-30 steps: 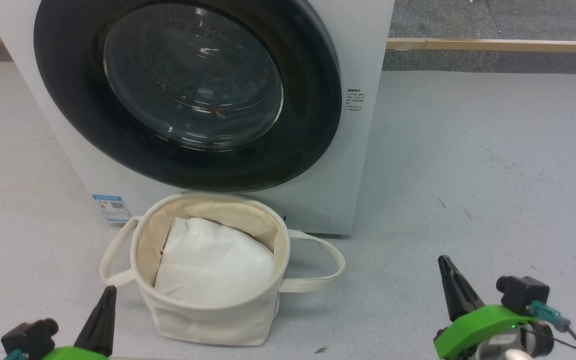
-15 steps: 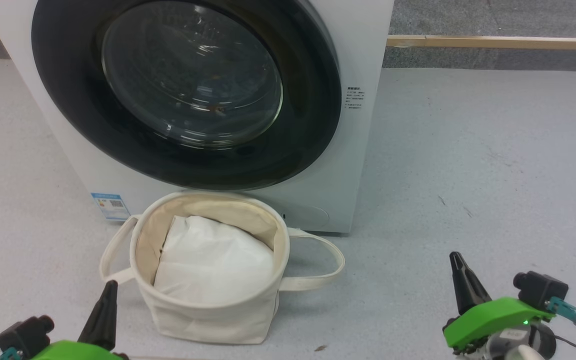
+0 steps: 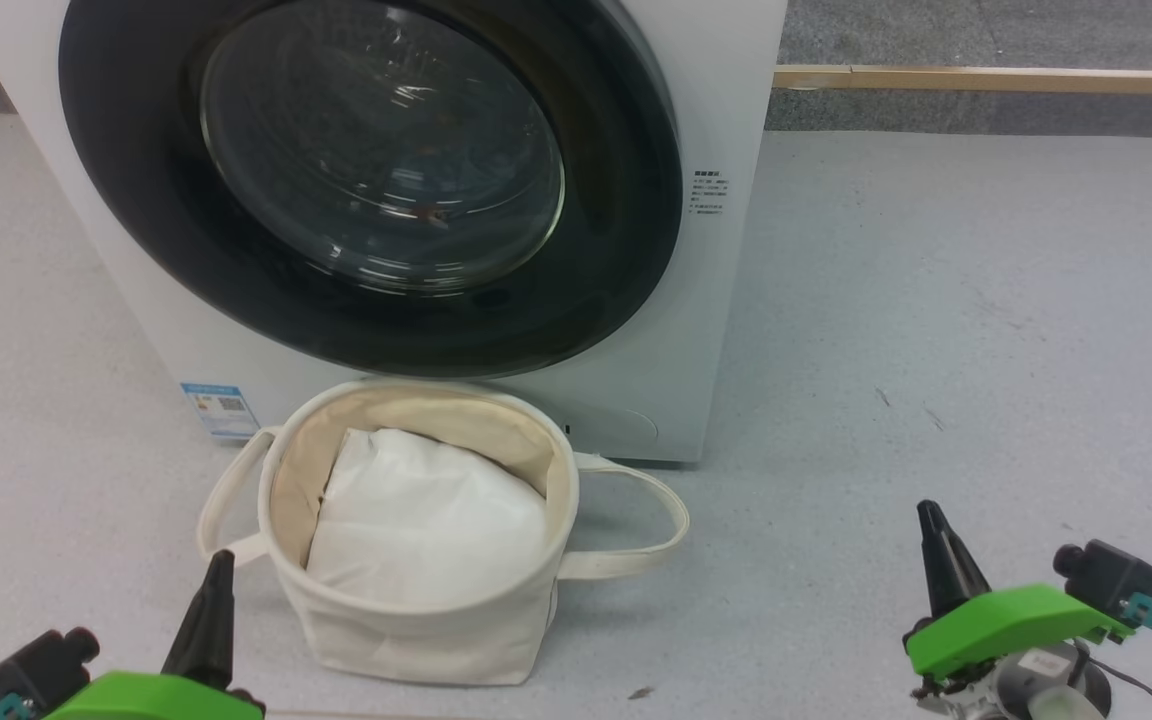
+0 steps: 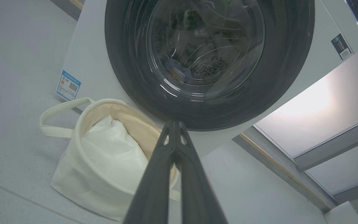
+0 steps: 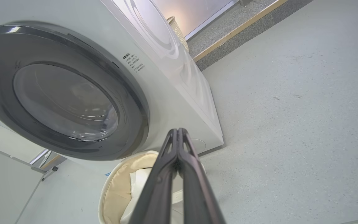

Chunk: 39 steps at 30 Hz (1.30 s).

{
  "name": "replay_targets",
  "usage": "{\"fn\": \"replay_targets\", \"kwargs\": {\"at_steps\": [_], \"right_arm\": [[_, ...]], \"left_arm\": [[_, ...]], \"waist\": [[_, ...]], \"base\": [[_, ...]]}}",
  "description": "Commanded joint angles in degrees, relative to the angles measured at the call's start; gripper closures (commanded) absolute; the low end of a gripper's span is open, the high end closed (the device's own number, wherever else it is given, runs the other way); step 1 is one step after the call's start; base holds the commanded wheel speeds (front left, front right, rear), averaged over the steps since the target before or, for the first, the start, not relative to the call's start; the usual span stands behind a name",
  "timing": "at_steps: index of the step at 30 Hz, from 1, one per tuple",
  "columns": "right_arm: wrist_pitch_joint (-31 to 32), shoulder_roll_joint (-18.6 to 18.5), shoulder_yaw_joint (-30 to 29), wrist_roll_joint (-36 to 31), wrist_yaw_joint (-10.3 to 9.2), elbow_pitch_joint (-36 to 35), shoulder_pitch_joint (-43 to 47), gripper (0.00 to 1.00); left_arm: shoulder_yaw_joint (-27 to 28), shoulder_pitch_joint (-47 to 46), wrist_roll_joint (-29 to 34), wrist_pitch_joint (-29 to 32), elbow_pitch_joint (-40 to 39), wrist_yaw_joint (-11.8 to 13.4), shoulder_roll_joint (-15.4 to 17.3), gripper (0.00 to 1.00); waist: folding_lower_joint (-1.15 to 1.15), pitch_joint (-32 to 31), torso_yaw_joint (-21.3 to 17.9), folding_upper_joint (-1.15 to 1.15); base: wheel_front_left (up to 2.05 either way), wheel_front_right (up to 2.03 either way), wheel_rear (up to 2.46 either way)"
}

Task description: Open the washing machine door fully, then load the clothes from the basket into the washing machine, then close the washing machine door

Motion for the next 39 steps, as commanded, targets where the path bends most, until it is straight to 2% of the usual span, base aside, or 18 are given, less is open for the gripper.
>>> {"fn": "replay_targets", "kwargs": {"at_steps": [1, 39], "right_arm": [[0.3, -0.1, -0.6, 1.1, 0.00, -2.3, -2.2, 1.00], [6.4, 1.9, -7.3, 21.0, -0.01, -4.6, -1.5, 1.00]], "left_arm": [[1.6, -2.4, -0.9, 0.3, -2.2, 0.3, 0.5, 1.00], [5.6, -1.8, -18.9, 6.5, -7.0, 1.3, -3.8, 1.00]], "waist": [[0.00, 0.0, 0.0, 0.00], [0.00, 0.9, -0.2, 0.00]], "base": [[0.00, 0.00, 0.00], [0.00, 0.00, 0.00]]}}
